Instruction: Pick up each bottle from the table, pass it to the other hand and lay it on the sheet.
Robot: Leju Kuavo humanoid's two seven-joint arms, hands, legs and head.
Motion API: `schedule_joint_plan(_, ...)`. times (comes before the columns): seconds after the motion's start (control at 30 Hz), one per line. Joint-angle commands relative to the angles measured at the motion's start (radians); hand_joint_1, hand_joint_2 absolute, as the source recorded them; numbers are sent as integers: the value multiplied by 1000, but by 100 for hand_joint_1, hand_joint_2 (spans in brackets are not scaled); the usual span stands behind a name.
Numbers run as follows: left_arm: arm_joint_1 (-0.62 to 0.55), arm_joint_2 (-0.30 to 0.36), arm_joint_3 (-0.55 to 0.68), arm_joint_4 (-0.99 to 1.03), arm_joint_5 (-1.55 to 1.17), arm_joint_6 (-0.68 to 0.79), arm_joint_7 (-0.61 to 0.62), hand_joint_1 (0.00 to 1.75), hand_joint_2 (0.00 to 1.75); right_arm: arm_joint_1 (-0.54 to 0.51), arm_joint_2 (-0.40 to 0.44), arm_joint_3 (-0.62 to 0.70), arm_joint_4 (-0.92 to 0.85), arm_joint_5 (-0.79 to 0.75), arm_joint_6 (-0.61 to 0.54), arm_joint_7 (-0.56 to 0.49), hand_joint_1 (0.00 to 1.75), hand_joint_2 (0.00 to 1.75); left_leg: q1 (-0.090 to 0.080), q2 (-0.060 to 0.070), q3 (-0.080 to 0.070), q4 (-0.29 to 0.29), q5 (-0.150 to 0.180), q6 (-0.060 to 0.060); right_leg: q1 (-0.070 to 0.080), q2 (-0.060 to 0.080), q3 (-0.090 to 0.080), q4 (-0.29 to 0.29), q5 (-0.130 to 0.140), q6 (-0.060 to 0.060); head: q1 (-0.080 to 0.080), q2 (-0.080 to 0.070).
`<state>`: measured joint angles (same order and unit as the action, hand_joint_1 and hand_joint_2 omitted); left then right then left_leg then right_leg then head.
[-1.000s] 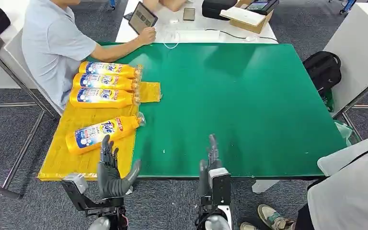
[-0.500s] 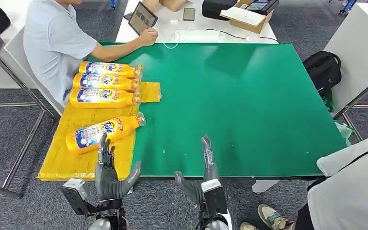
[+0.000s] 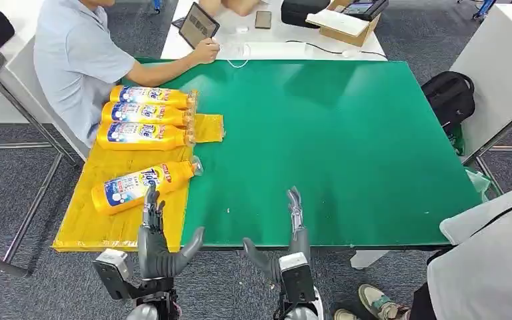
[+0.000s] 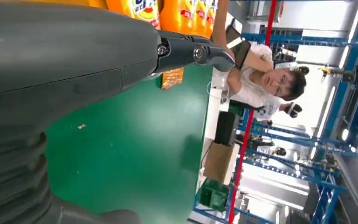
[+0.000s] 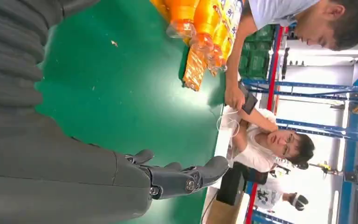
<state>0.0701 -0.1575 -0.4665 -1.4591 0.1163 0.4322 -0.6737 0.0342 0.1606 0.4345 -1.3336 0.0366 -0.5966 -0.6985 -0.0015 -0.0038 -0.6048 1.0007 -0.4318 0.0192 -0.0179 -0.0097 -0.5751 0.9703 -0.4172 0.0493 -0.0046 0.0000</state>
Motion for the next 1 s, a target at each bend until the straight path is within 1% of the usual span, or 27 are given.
schedule_joint_plan(0.03, -34, 24, -28, 66, -10, 4, 4, 0, 175, -7, -12, 5, 8, -1, -16, 0, 0, 175, 1, 0, 3, -1, -1, -1, 1, 0, 3, -1, -1, -2, 0, 0)
schedule_joint_plan(0.53, -36, 21, -27, 77, -22, 14, 3, 0, 175, -6, -18, 18, 1, 6, -40, 0, 0, 175, 0, 0, 2, -1, 0, -1, 0, 0, 2, -1, 0, -1, 0, 0)
schedule_joint_plan(0.57, -36, 21, -27, 78, -22, 14, 3, 0, 175, -6, -18, 18, 2, 7, -41, 0, 0, 175, 1, 0, 4, -1, -1, -1, 1, 0, 4, -1, -1, -2, 0, 0)
schedule_joint_plan(0.73, -36, 19, -27, 80, -23, 17, 3, 0, 175, -5, -20, 22, 3, 5, -43, 0, 0, 175, 1, 0, 4, 0, -2, -2, 2, 0, 4, -1, -2, -3, 0, 0)
schedule_joint_plan(0.77, -36, 19, -27, 80, -23, 17, 3, 0, 175, -5, -20, 22, 3, 6, -45, 0, 0, 175, 3, 1, 7, 1, -4, -3, 3, 2, 7, 0, -4, -5, 0, 0)
schedule_joint_plan(0.8, -36, 19, -27, 80, -24, 18, 3, 0, 175, -5, -21, 25, 3, 7, -46, 0, 0, 175, 1, 0, 3, -1, -1, -1, 1, 0, 3, -1, -1, -2, 0, 0)
schedule_joint_plan(1.0, -34, 20, -26, 80, -24, 21, 2, 0, 175, -7, -22, 29, 7, 8, -49, 0, 0, 175, 1, 0, 3, -1, -1, -1, 1, 0, 3, -1, -1, -2, 0, 0)
